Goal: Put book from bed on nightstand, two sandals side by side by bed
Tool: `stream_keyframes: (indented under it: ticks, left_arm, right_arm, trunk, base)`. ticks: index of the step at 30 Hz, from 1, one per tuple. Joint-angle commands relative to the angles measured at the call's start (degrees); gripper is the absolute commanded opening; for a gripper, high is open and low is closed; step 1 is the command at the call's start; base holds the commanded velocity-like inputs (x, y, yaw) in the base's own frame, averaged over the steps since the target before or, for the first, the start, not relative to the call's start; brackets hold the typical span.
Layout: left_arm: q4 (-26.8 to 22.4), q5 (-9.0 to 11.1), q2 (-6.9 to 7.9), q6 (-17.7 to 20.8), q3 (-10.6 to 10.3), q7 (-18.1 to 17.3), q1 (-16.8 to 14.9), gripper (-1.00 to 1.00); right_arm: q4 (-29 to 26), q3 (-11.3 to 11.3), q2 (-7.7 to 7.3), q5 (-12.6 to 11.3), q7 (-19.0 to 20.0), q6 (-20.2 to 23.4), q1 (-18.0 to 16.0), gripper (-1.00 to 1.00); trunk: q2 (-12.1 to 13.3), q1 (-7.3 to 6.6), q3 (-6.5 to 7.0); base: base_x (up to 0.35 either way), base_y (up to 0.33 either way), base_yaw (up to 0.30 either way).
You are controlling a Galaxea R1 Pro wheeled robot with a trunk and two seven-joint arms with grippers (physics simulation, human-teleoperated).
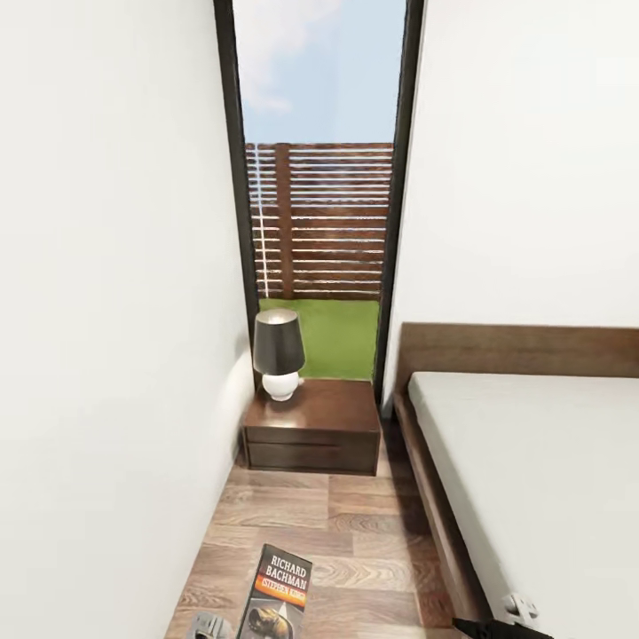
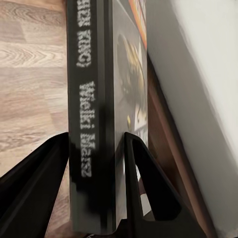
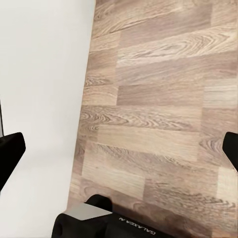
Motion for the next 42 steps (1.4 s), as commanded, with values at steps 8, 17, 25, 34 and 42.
stream_keyframes:
  ticks: [8, 17, 25, 34, 42]
  left_arm:
    - [0.0, 0.4, -0.01, 0.4, 0.2, -0.1, 0.0, -1.0]
    - [0.0, 0.4, -0.01, 0.4, 0.2, -0.1, 0.0, -1.0]
    - [0.0, 0.4, -0.01, 0.4, 0.2, 0.0, 0.0, -1.0]
    - [0.0, 0.4, -0.01, 0.5, 0.1, 0.0, 0.0, -1.0]
    - [0.0, 0.4, -0.01, 0.5, 0.1, 0.0, 0.0, -1.0]
  right_arm:
    - [0.0, 0.3, -0.02, -0.6, 0.2, 0.5, 0.0, 1.0]
    - [0.0, 0.3, -0.02, -0.6, 0.2, 0.5, 0.0, 1.0]
    - [0.0, 0.3, -0.02, -0.6, 0.2, 0.5, 0.0, 1.0]
    - [0.0, 0.3, -0.02, -0.6, 0.1, 0.5, 0.0, 1.0]
    - [0.0, 0.3, -0.02, -0.6, 0.1, 0.5, 0.0, 1.0]
  trunk:
    - [0.0, 0.04, -0.07]
    - [0.0, 0.04, -0.07]
    - [0.0, 0.04, -0.07]
    - [0.0, 0.04, -0.07]
    - [0.0, 0.04, -0.07]
  base:
    - [0.327, 0.0, 0.0]
    - [0.327, 0.0, 0.0]
    - [0.199, 0.0, 0.0]
    - [0.12, 0.0, 0.0]
    - [0.305, 0.0, 0.0]
